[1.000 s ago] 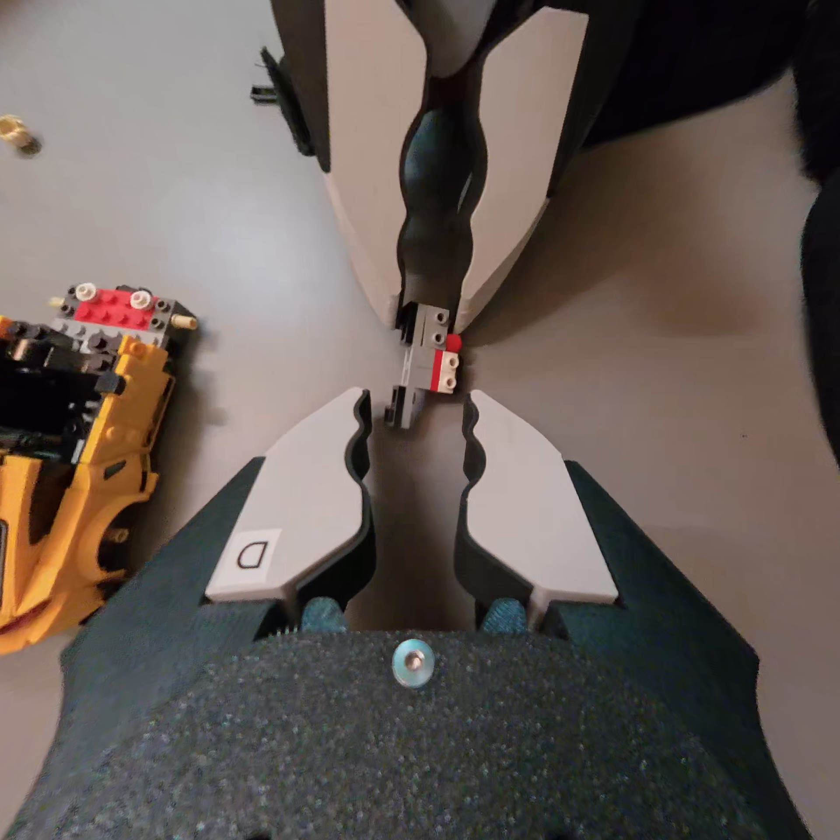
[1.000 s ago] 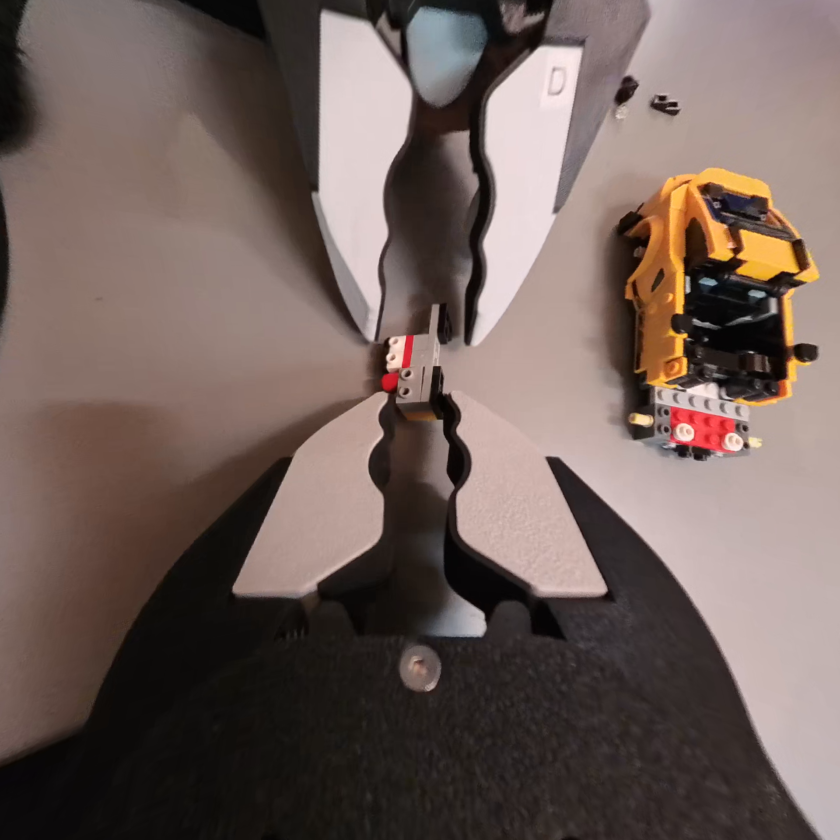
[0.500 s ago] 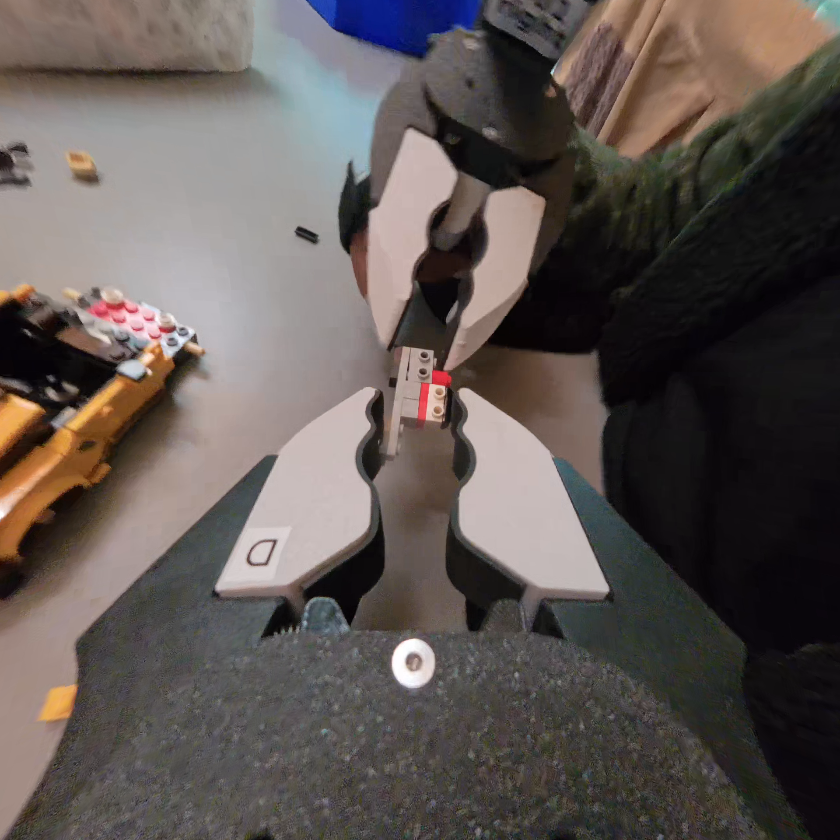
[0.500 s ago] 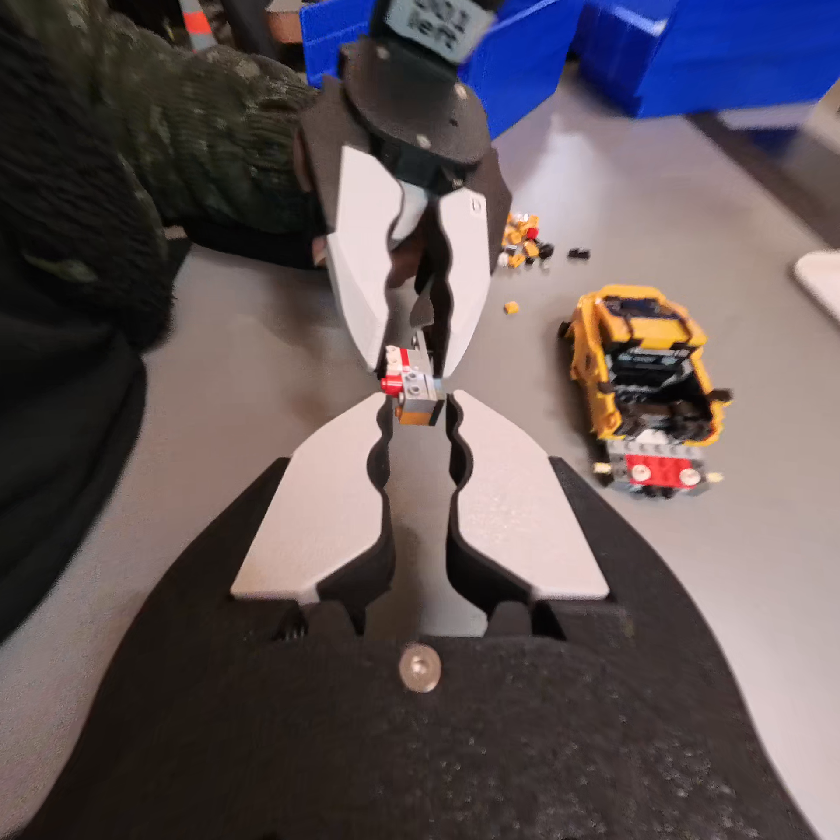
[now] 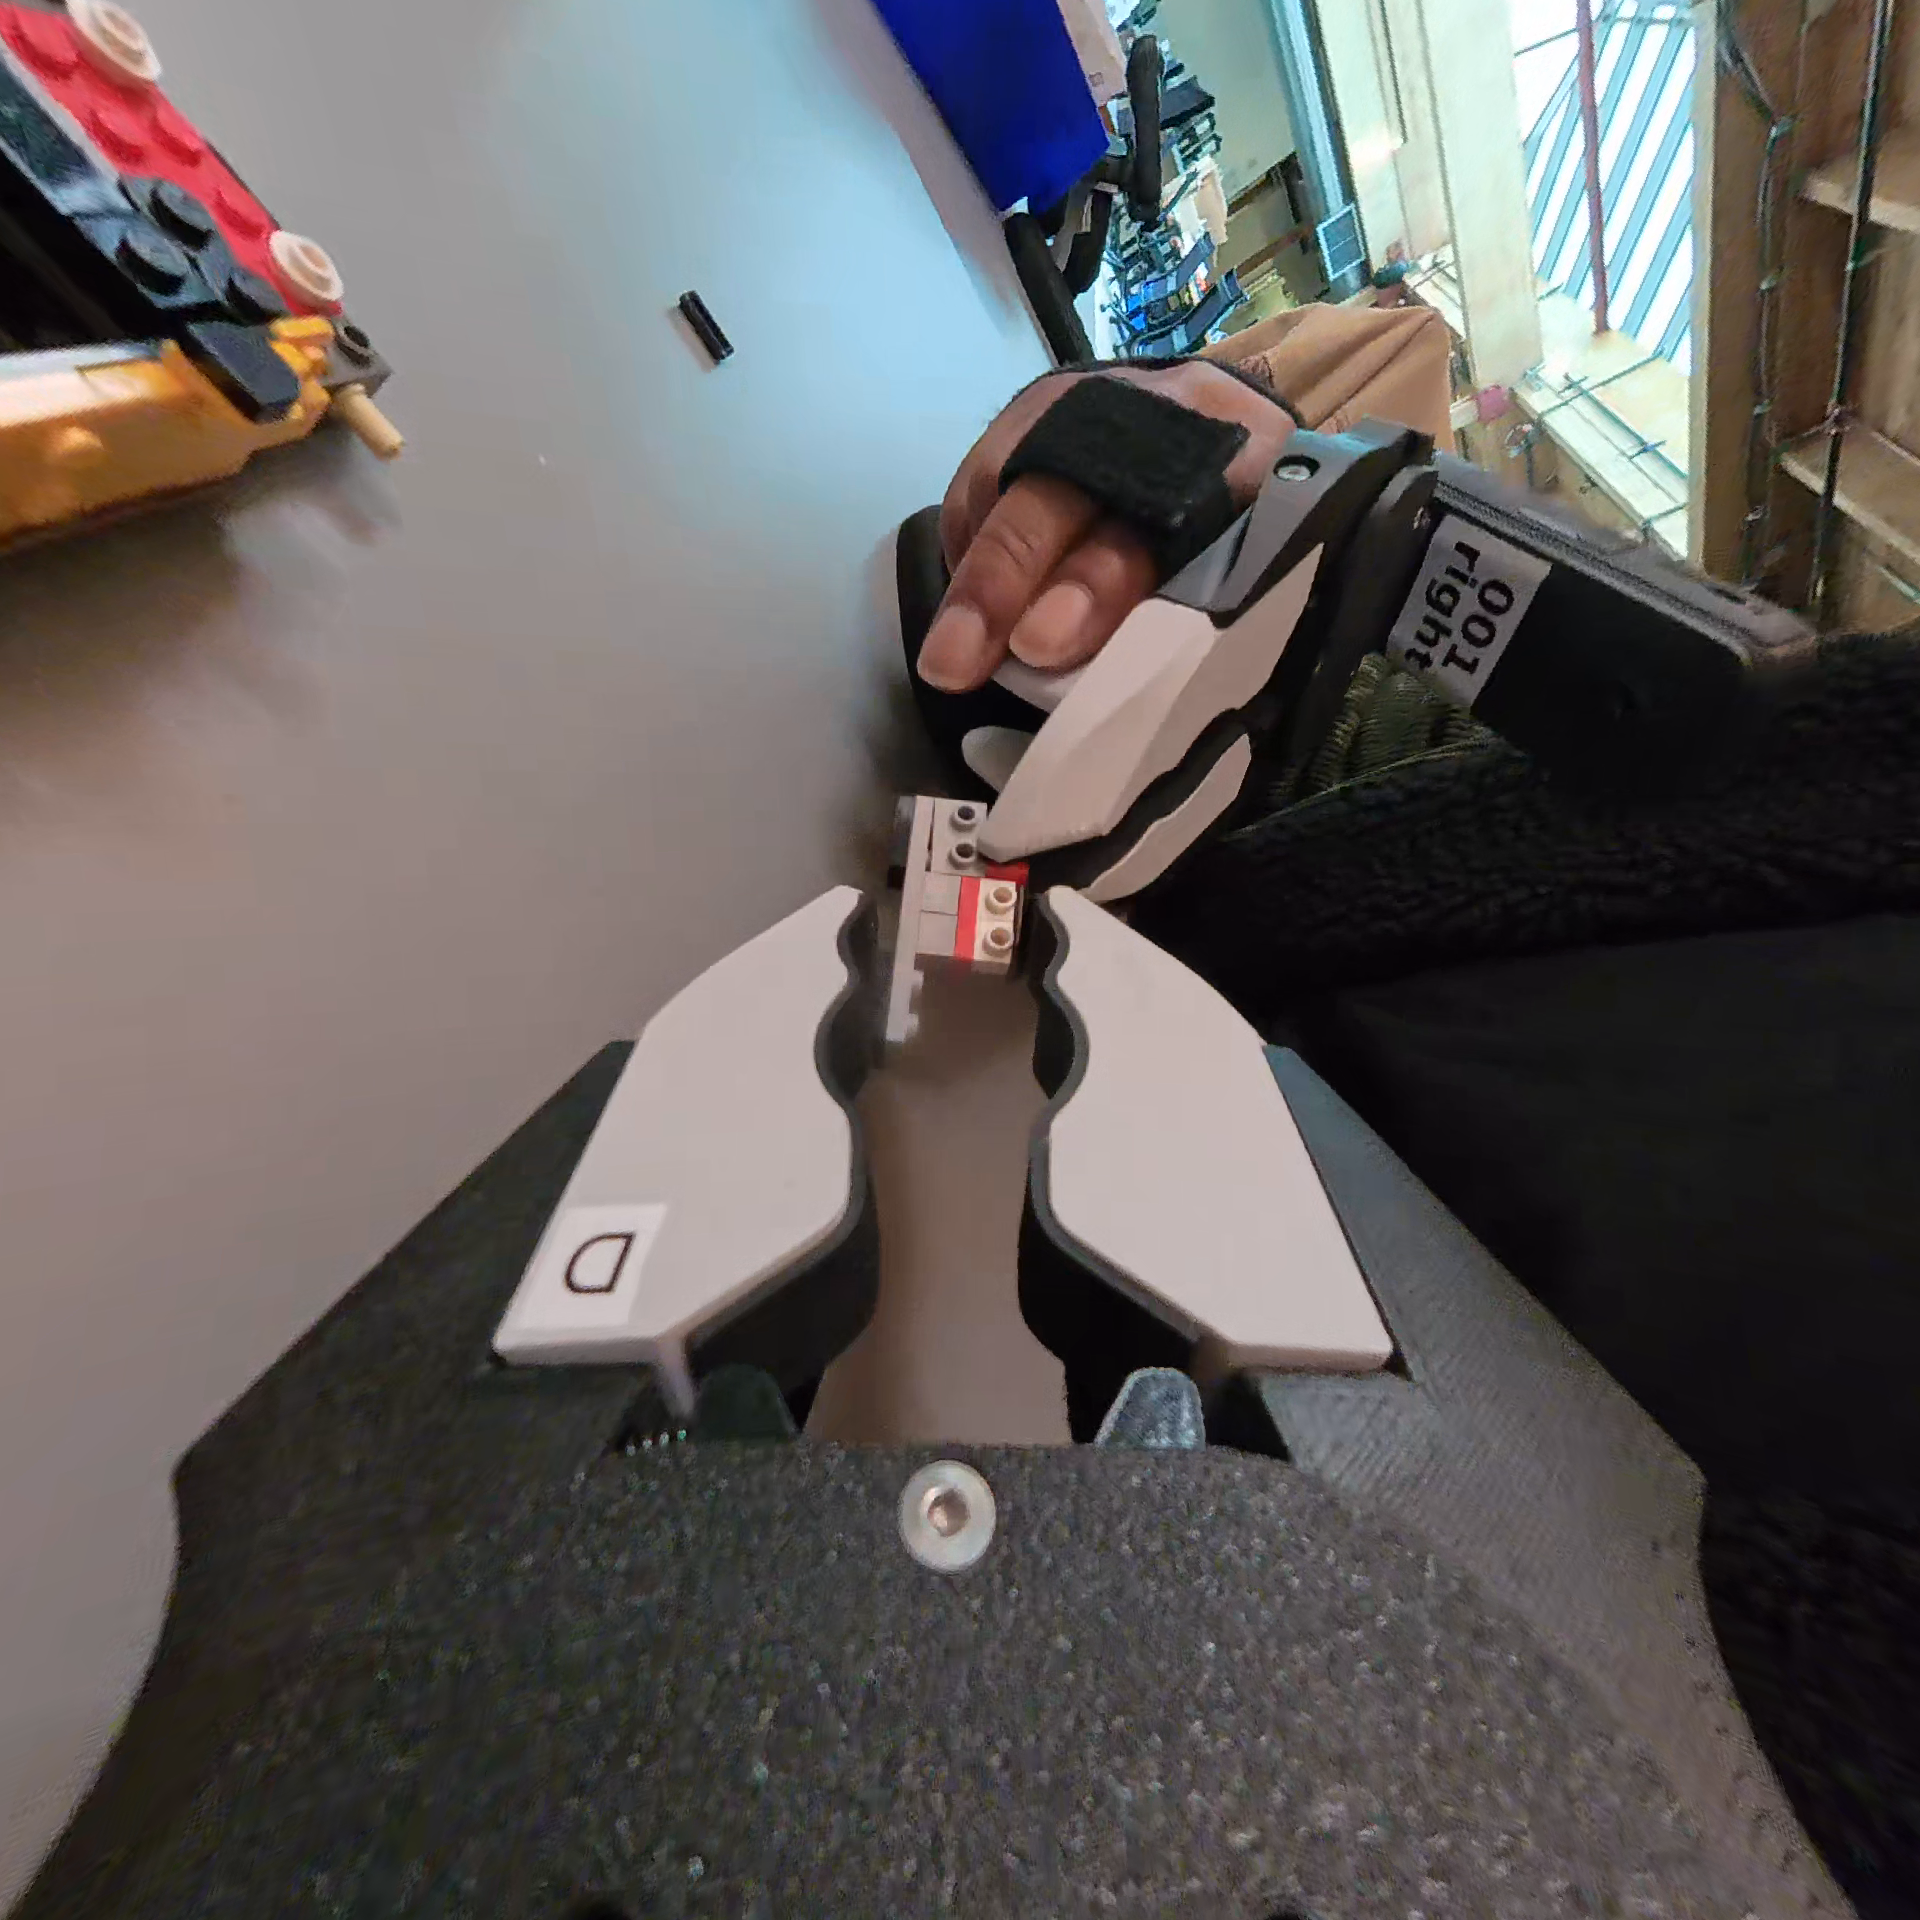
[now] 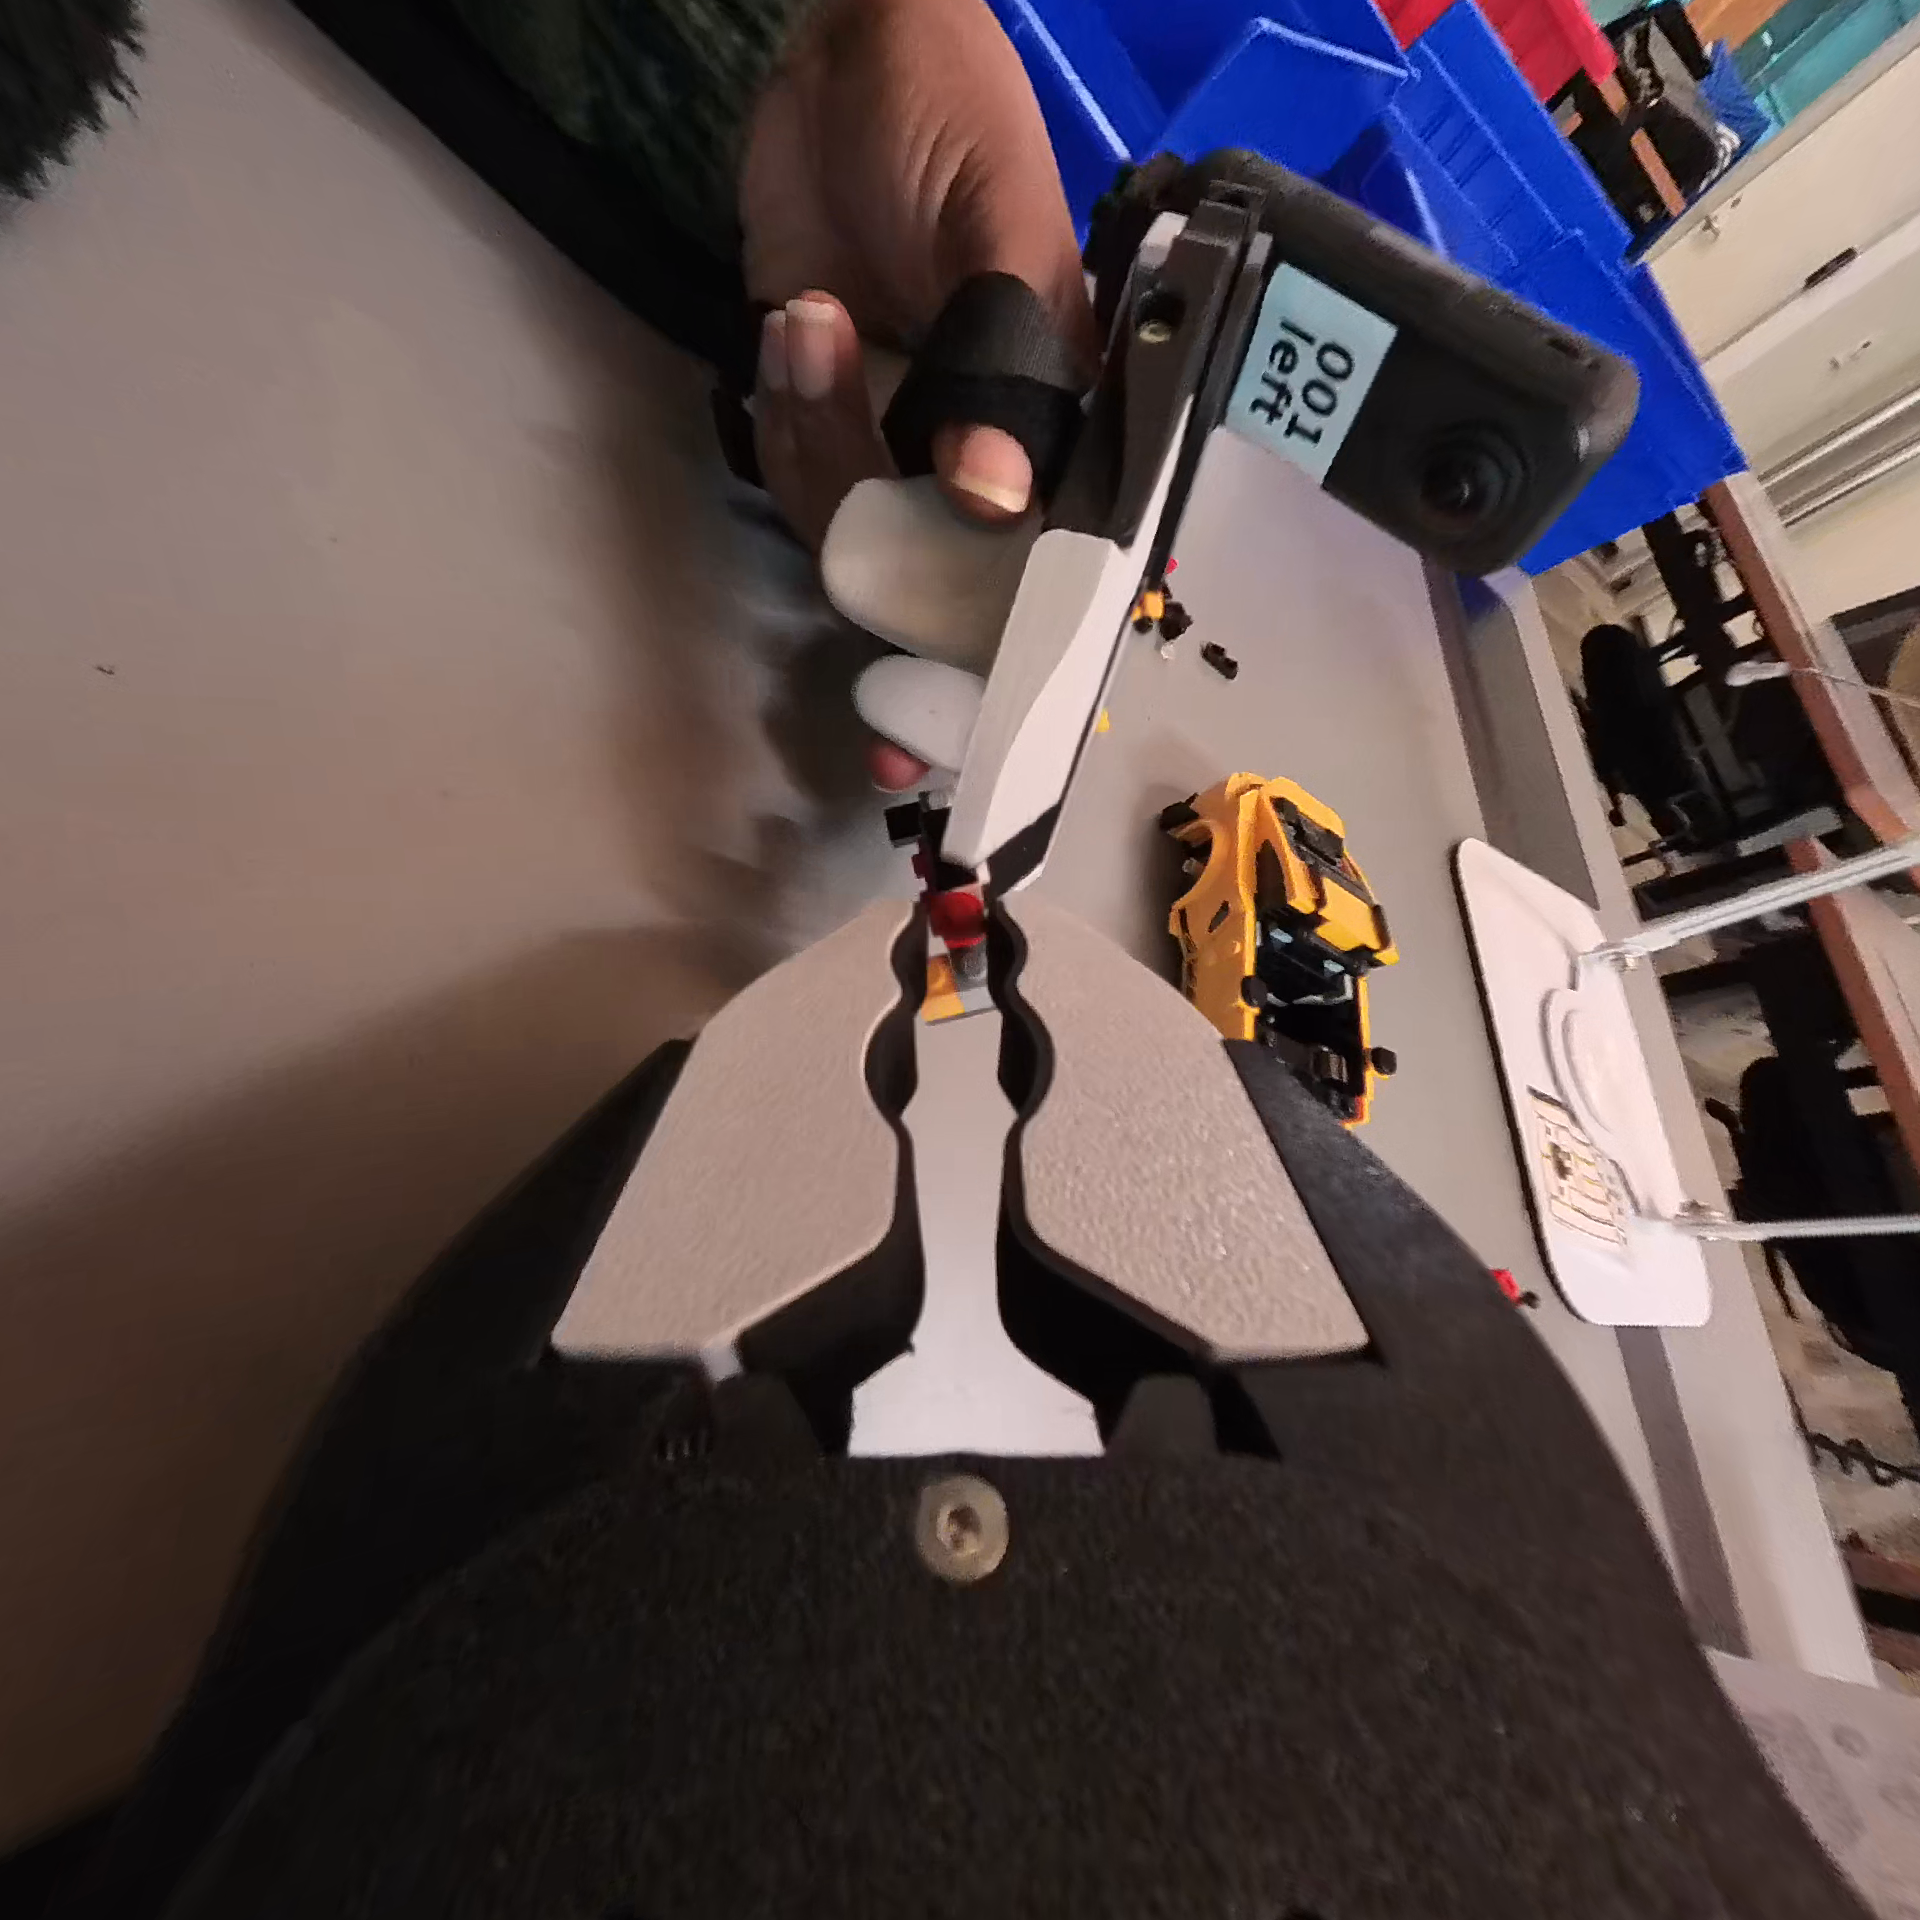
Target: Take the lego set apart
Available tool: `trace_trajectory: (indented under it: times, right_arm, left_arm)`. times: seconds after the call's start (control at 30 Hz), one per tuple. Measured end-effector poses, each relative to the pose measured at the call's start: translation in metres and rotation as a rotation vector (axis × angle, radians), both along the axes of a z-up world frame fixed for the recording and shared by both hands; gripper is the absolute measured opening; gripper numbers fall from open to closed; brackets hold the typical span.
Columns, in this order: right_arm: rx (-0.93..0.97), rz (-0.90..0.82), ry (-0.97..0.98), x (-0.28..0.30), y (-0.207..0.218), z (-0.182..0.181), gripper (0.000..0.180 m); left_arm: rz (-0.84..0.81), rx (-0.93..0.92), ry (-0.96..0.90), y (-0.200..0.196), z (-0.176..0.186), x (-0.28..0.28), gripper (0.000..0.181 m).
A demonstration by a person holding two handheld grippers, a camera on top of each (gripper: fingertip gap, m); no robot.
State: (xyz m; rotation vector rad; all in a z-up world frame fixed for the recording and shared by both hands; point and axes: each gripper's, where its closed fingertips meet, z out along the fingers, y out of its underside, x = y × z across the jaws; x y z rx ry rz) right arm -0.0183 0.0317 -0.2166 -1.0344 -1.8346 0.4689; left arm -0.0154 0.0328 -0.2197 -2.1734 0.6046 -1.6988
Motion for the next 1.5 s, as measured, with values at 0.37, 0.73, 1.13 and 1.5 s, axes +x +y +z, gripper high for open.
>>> trace_trajectory:
  times: [0.37,0.73,1.13,1.5]
  right_arm:
    - [-0.155,0.053,0.064,0.003,-0.011,0.021,0.01]
    - [-0.286,0.027,0.08,0.007,-0.002,0.014,0.01]
    - [-0.762,0.157,0.335,0.004,-0.017,0.067,0.009]
    - [-0.875,0.241,0.316,0.01,-0.025,0.075,0.009]
  left_arm:
    - [0.015,0.075,0.131,0.007,-0.016,-0.014,0.027]
    - [-0.083,0.383,0.139,-0.009,0.002,0.0,0.031]
    - [-0.003,0.867,0.015,-0.016,0.059,0.015,0.015]
    - [-0.062,0.784,0.015,-0.025,0.063,0.019,0.01]
